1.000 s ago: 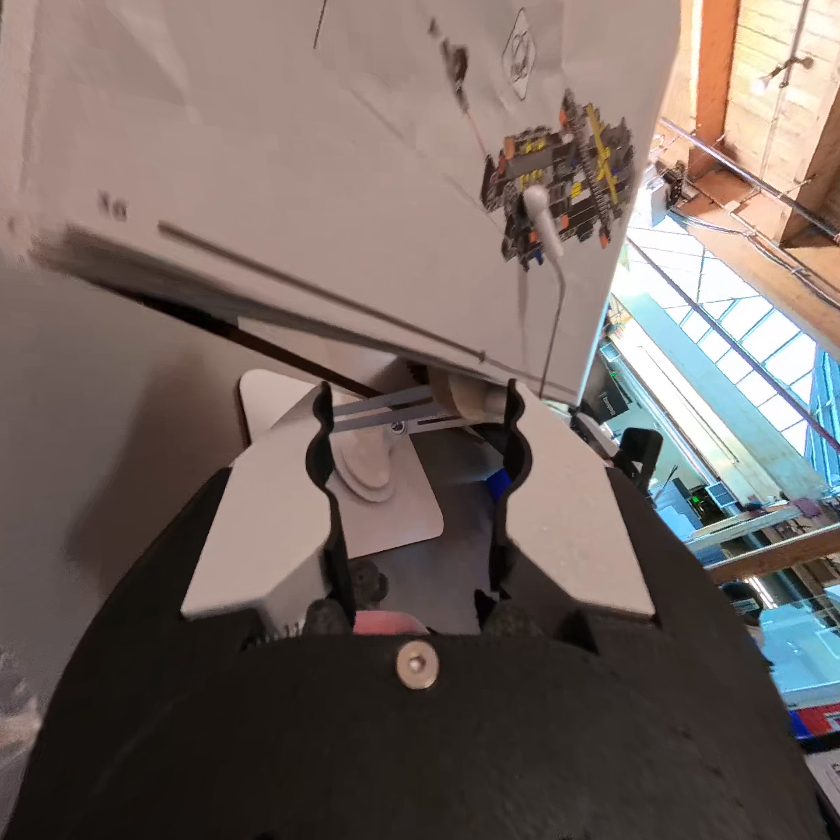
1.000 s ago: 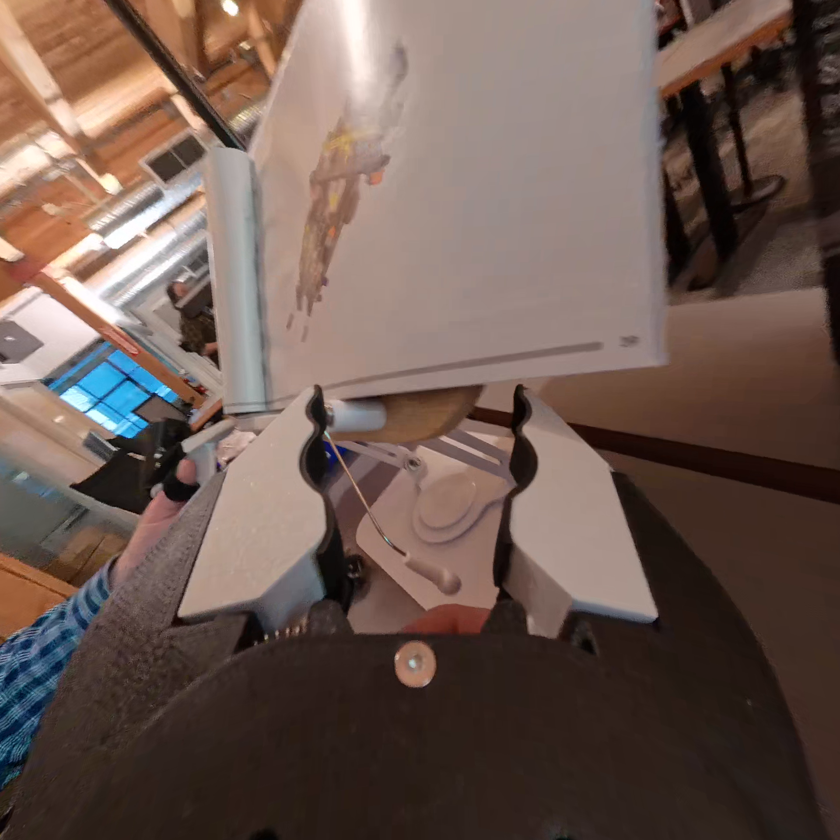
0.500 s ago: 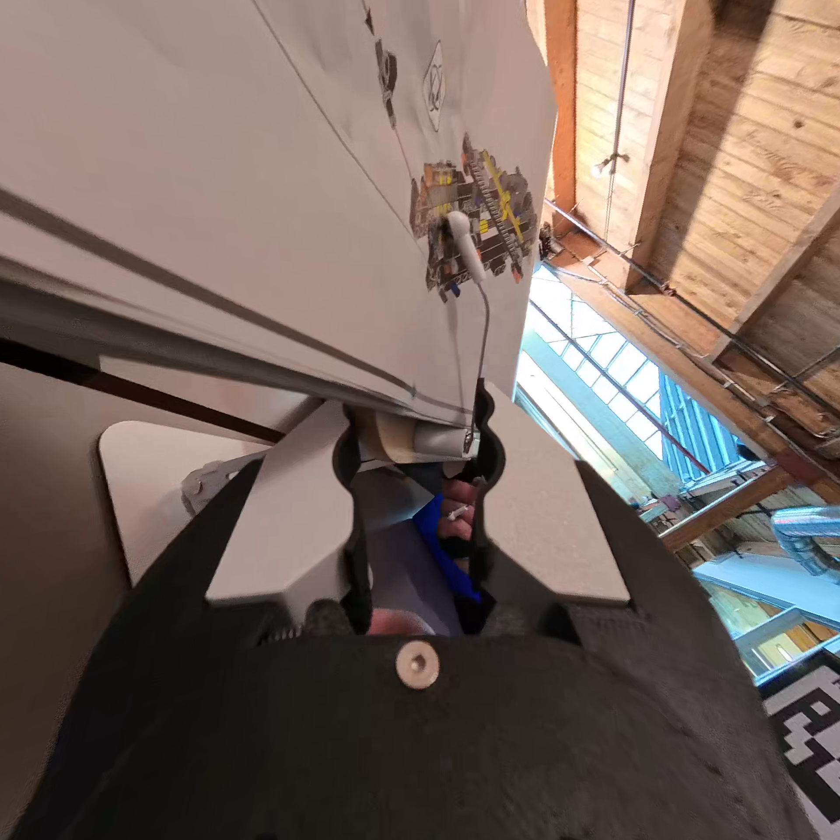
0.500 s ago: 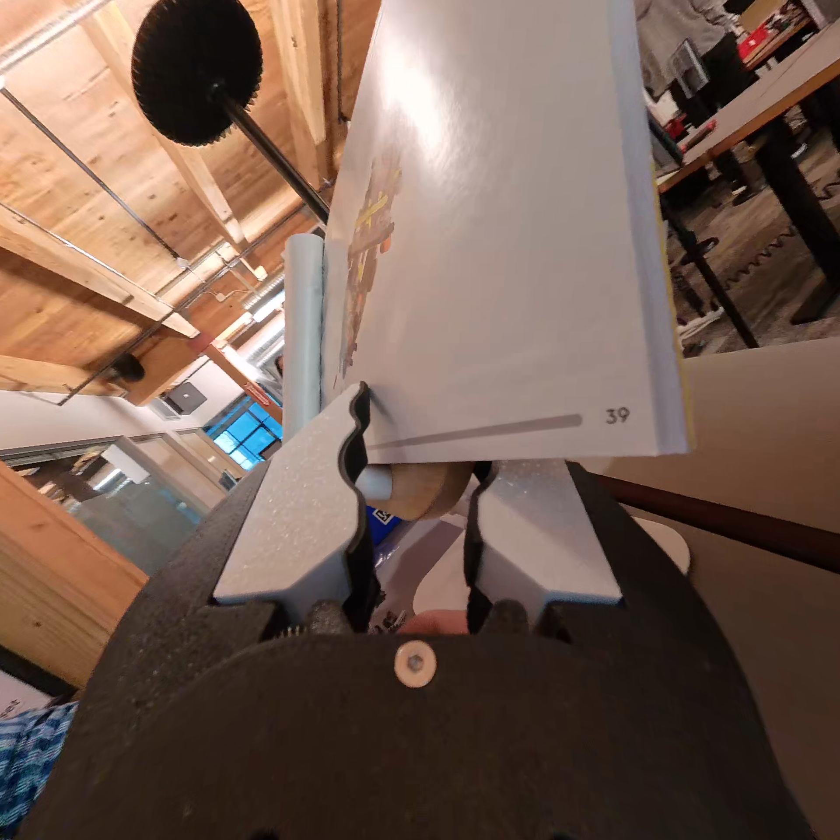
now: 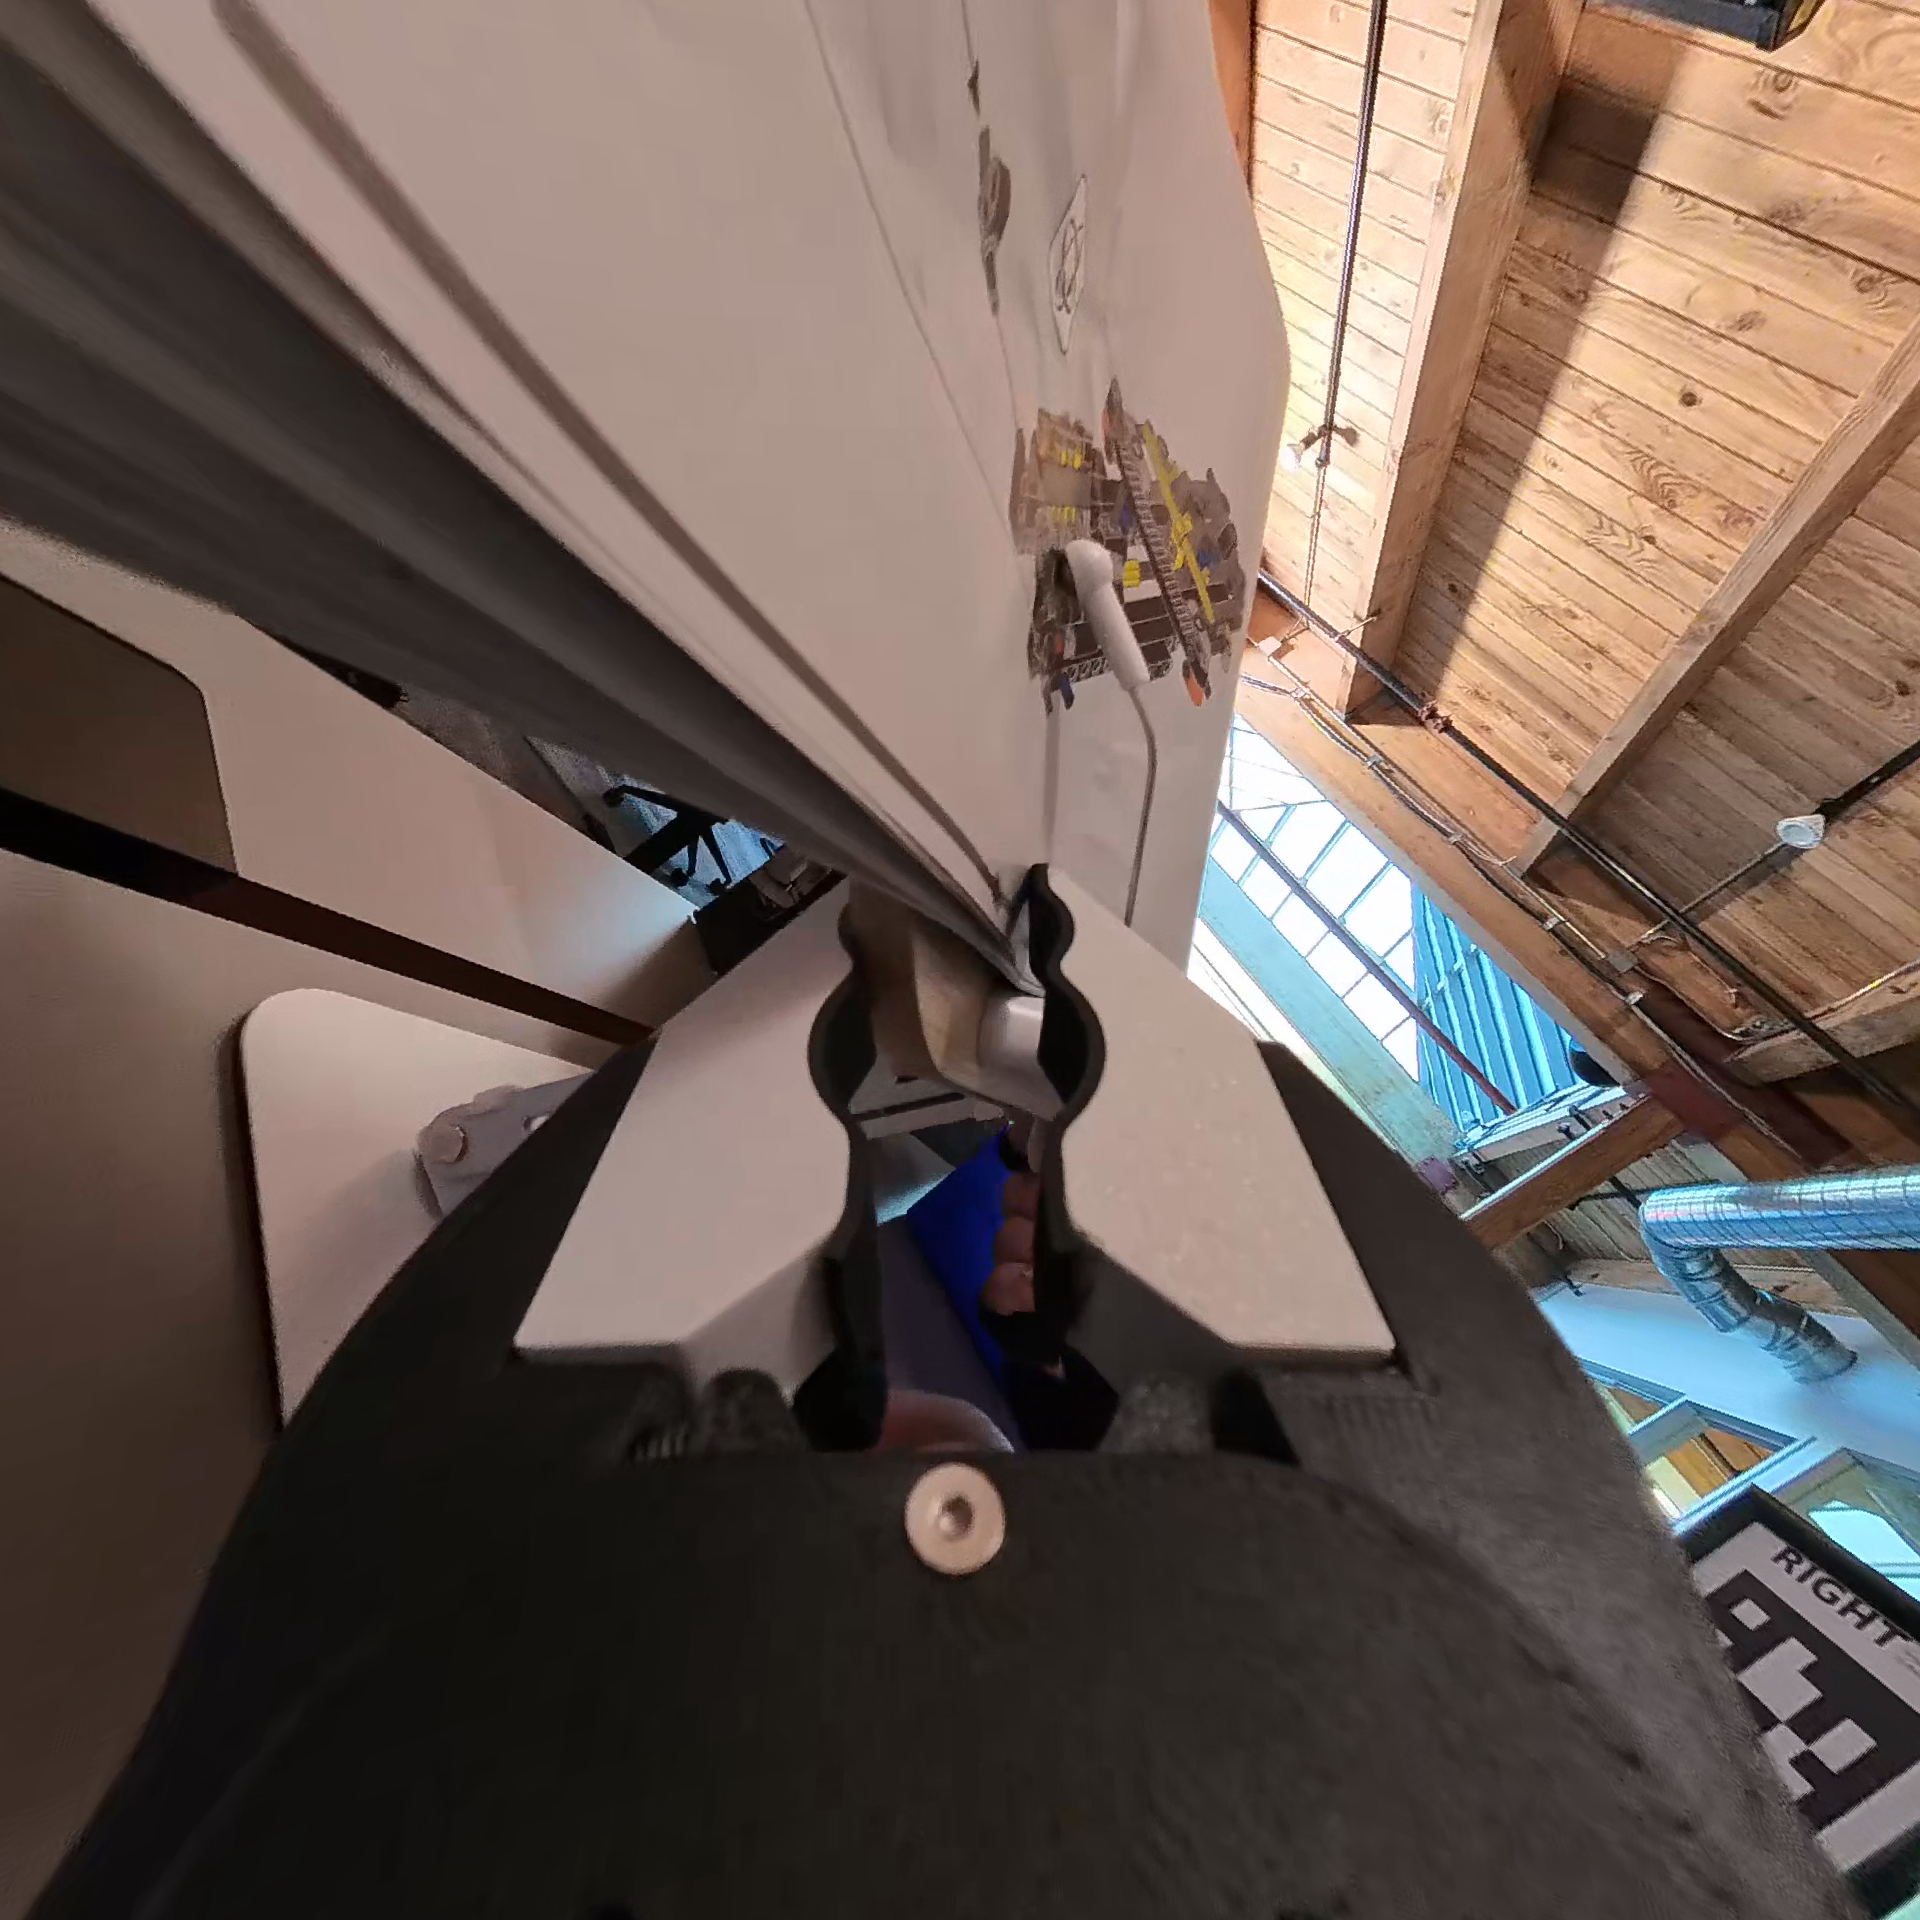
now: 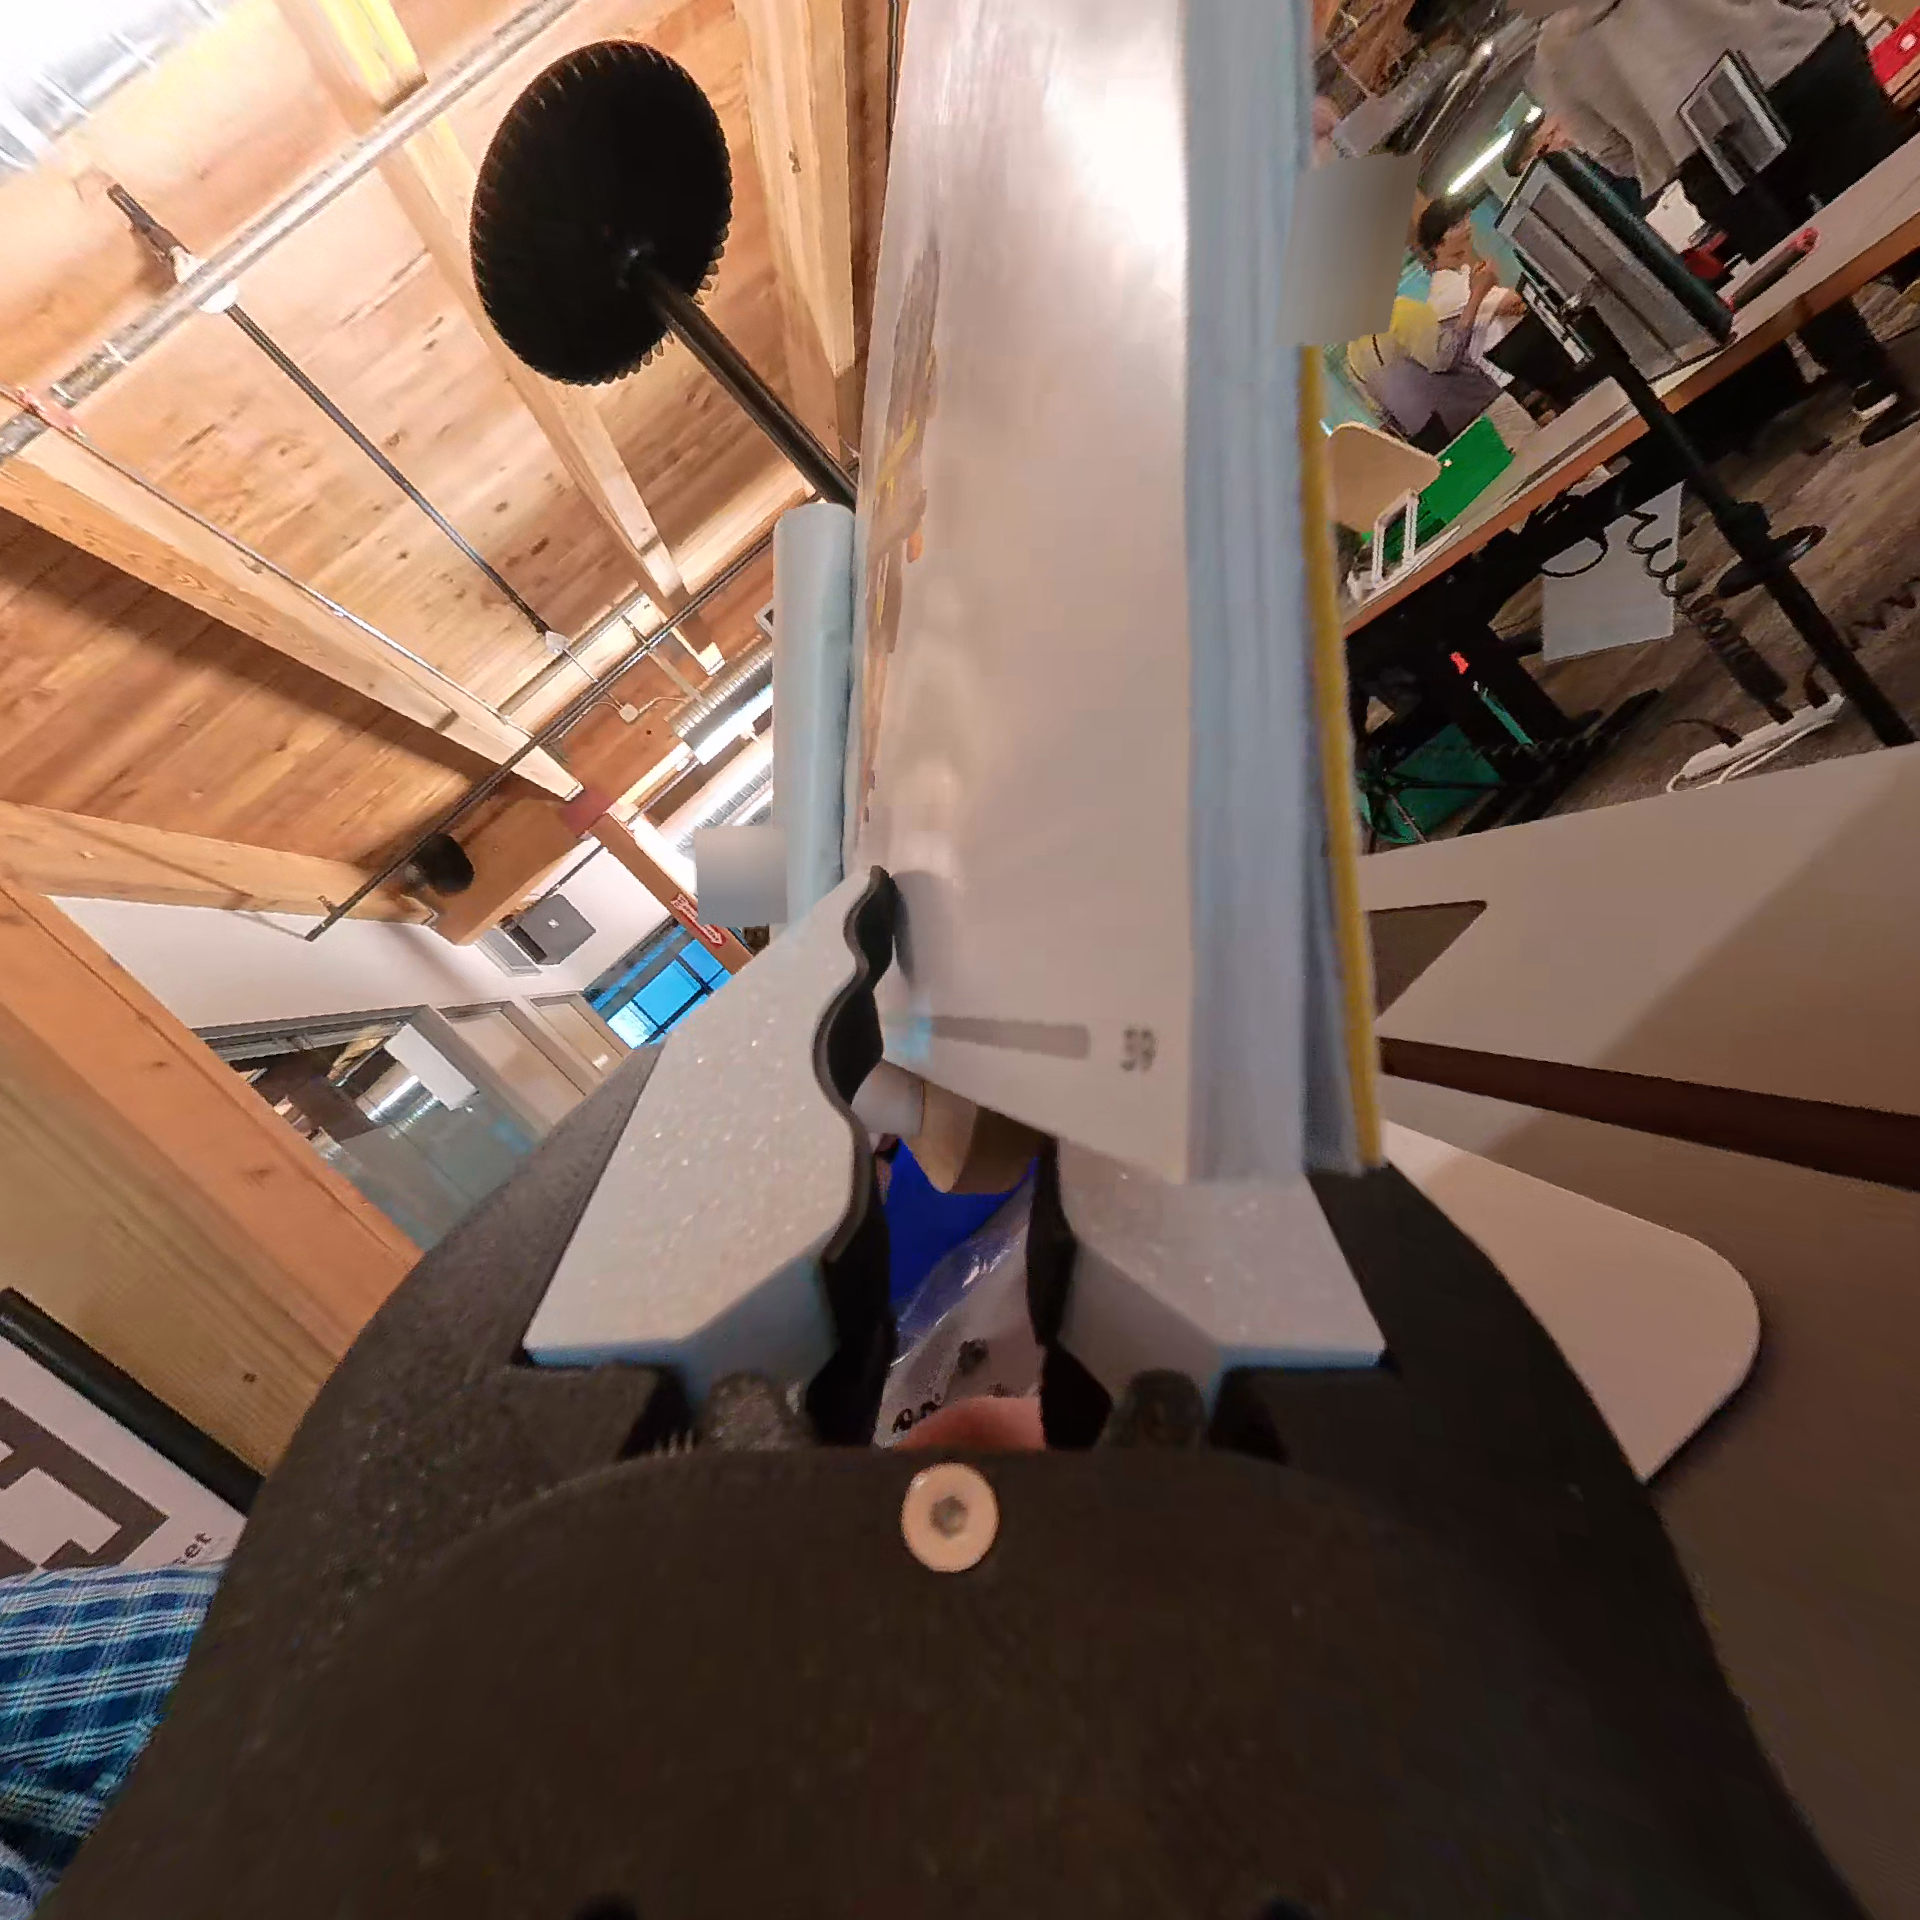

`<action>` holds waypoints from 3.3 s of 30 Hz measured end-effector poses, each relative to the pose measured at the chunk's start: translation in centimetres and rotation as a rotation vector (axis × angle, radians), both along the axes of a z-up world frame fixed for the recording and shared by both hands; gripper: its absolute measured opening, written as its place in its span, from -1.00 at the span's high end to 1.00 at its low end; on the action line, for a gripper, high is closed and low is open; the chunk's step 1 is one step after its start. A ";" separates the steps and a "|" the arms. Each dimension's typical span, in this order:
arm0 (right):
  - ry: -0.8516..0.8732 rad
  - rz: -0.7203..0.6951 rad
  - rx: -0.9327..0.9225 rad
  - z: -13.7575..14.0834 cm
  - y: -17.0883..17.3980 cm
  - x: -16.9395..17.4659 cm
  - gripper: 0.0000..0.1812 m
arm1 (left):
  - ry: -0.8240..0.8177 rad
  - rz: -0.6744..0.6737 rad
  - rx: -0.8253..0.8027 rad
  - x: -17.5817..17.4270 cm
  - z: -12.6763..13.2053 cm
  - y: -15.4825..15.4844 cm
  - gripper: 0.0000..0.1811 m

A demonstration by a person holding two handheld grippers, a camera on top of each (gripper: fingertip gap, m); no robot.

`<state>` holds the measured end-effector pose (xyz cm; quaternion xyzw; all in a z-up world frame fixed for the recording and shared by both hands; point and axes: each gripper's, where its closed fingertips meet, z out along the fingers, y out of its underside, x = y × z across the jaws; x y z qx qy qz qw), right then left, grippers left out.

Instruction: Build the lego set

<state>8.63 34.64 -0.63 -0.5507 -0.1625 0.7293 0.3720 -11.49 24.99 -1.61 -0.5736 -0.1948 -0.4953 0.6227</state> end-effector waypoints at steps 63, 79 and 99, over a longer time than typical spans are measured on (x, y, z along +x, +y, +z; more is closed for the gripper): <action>-0.996 0.747 1.339 -18.4 -32.0 -9.6 0.83 | 1.179 -0.032 -0.398 1.1 -10.4 -31.4 0.47; -0.928 0.696 1.194 -17.1 -33.4 -9.0 0.99 | 1.185 -0.048 -0.351 1.9 -10.5 -31.4 0.44; -0.837 0.484 0.992 -12.9 -35.0 -4.8 0.99 | 1.417 -0.118 -0.315 3.1 -11.9 -34.7 0.34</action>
